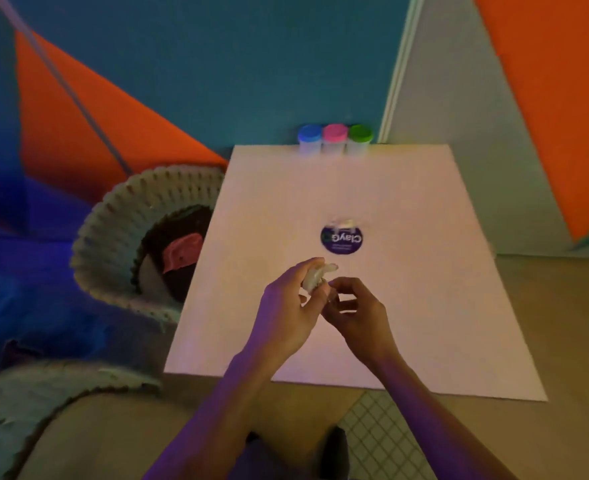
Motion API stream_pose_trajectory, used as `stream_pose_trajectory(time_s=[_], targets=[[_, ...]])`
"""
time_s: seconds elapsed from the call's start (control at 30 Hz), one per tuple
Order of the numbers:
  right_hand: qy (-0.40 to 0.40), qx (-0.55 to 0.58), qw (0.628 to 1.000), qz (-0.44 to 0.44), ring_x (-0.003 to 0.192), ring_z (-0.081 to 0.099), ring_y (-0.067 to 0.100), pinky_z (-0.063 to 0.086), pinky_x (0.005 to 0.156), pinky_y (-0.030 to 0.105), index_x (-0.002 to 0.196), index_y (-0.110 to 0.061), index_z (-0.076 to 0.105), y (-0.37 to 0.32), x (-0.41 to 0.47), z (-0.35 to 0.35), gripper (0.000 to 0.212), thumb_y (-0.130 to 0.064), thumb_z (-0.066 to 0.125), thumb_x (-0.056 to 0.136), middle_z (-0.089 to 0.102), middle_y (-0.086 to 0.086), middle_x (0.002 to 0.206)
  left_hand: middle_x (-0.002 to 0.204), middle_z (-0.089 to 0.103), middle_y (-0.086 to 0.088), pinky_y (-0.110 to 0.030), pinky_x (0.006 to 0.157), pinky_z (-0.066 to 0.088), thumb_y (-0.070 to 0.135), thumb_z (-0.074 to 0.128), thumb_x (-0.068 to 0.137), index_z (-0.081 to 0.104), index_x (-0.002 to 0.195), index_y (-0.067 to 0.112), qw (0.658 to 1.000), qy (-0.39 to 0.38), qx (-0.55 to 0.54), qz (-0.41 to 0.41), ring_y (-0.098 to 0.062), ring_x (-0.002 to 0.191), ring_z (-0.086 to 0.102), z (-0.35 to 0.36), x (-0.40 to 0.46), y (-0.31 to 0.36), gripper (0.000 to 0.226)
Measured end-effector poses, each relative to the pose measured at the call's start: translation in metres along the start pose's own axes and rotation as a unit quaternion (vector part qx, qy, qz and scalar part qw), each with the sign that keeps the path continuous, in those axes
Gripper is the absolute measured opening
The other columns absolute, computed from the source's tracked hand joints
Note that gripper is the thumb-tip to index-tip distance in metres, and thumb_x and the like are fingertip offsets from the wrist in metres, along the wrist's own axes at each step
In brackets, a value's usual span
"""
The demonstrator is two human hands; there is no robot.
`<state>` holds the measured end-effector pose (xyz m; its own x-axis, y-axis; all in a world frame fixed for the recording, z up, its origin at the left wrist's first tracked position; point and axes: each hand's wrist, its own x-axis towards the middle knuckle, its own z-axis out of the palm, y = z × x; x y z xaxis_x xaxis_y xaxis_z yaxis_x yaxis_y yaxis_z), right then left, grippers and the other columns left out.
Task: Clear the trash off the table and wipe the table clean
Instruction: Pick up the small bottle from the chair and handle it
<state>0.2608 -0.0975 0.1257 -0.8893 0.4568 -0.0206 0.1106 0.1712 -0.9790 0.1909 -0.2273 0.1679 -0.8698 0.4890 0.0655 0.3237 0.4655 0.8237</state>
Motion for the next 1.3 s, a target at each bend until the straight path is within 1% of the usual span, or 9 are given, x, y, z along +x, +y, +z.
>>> stream_pose_trajectory(time_s=[0.17,0.5,0.7,0.8,0.87,0.97,1.13,1.23,1.3], targets=[[0.068,0.021,0.997,0.014,0.076,0.067,0.011,0.056,0.064,0.024,0.099,-0.027,0.066,-0.003,0.037,-0.052,0.024,-0.015,0.079,0.083,0.071,-0.013,0.093,0.122,0.065,0.017,-0.033,0.084,0.058,0.042,0.061,0.095,0.05,0.13,0.045,0.996,-0.053,0.028,0.058,-0.005,0.1,0.066,0.031,0.062,0.033,0.038],[0.153,0.007,0.988,-0.027,0.086,0.07,0.01,0.053,0.068,0.016,0.101,-0.026,0.071,-0.022,0.165,-0.115,0.023,-0.018,0.08,0.082,0.073,-0.007,0.103,0.113,0.055,0.041,-0.019,0.086,0.055,0.045,0.062,0.095,0.05,0.129,0.046,0.982,-0.075,0.042,0.165,0.009,0.096,0.059,0.054,0.212,0.08,0.036],[0.166,-0.009,0.985,-0.05,0.088,0.07,0.01,0.054,0.073,0.015,0.107,-0.02,0.072,-0.034,0.27,-0.136,0.025,-0.019,0.08,0.083,0.073,-0.004,0.104,0.132,0.061,0.015,-0.016,0.085,0.047,0.049,0.059,0.096,0.051,0.135,0.038,0.972,-0.036,0.119,0.2,-0.006,0.107,0.062,0.063,0.317,0.097,0.041],[0.15,-0.009,0.987,-0.054,0.088,0.071,0.016,0.057,0.076,0.022,0.108,-0.019,0.071,-0.035,0.316,-0.145,0.026,-0.019,0.079,0.083,0.073,-0.004,0.102,0.128,0.063,0.01,-0.023,0.086,0.052,0.047,0.059,0.096,0.052,0.134,0.034,0.968,-0.025,0.153,0.198,-0.013,0.109,0.063,0.07,0.36,0.105,0.041],[0.143,-0.007,0.989,-0.047,0.086,0.07,0.017,0.055,0.072,0.017,0.107,-0.023,0.069,-0.035,0.347,-0.153,0.025,-0.019,0.079,0.084,0.073,-0.006,0.1,0.123,0.066,0.007,-0.032,0.084,0.057,0.045,0.061,0.095,0.053,0.13,0.032,0.96,-0.005,0.181,0.212,-0.017,0.109,0.063,0.078,0.39,0.109,0.038],[0.136,-0.013,0.99,-0.033,0.081,0.068,0.017,0.048,0.065,0.008,0.105,-0.022,0.069,-0.03,0.391,-0.167,0.025,-0.017,0.079,0.083,0.071,-0.006,0.098,0.119,0.068,0.004,-0.033,0.079,0.056,0.044,0.06,0.096,0.054,0.126,0.03,0.949,0.007,0.228,0.217,-0.021,0.108,0.061,0.094,0.43,0.111,0.034],[0.105,-0.037,0.994,-0.015,0.077,0.066,0.014,0.046,0.061,0.006,0.108,-0.015,0.069,-0.005,0.461,-0.192,0.024,-0.016,0.077,0.085,0.068,-0.004,0.095,0.114,0.067,0.003,-0.033,0.072,0.056,0.048,0.056,0.097,0.05,0.125,0.028,0.944,0.002,0.27,0.189,-0.021,0.102,0.061,0.129,0.492,0.106,0.035],[0.106,-0.057,0.993,-0.009,0.082,0.069,0.018,0.051,0.066,0.012,0.109,-0.016,0.07,0.02,0.505,-0.204,0.026,-0.018,0.078,0.084,0.07,-0.001,0.099,0.115,0.065,0.002,-0.027,0.068,0.05,0.047,0.057,0.097,0.05,0.128,0.028,0.943,-0.006,0.278,0.184,-0.019,0.104,0.059,0.153,0.527,0.1,0.038],[0.12,-0.087,0.989,-0.011,0.087,0.069,0.021,0.058,0.074,0.028,0.108,-0.021,0.071,0.039,0.532,-0.208,0.026,-0.022,0.079,0.083,0.07,0.001,0.103,0.115,0.066,0.0,-0.03,0.071,0.053,0.046,0.058,0.097,0.05,0.129,0.027,0.942,-0.012,0.28,0.184,-0.02,0.106,0.058,0.168,0.549,0.094,0.037]])
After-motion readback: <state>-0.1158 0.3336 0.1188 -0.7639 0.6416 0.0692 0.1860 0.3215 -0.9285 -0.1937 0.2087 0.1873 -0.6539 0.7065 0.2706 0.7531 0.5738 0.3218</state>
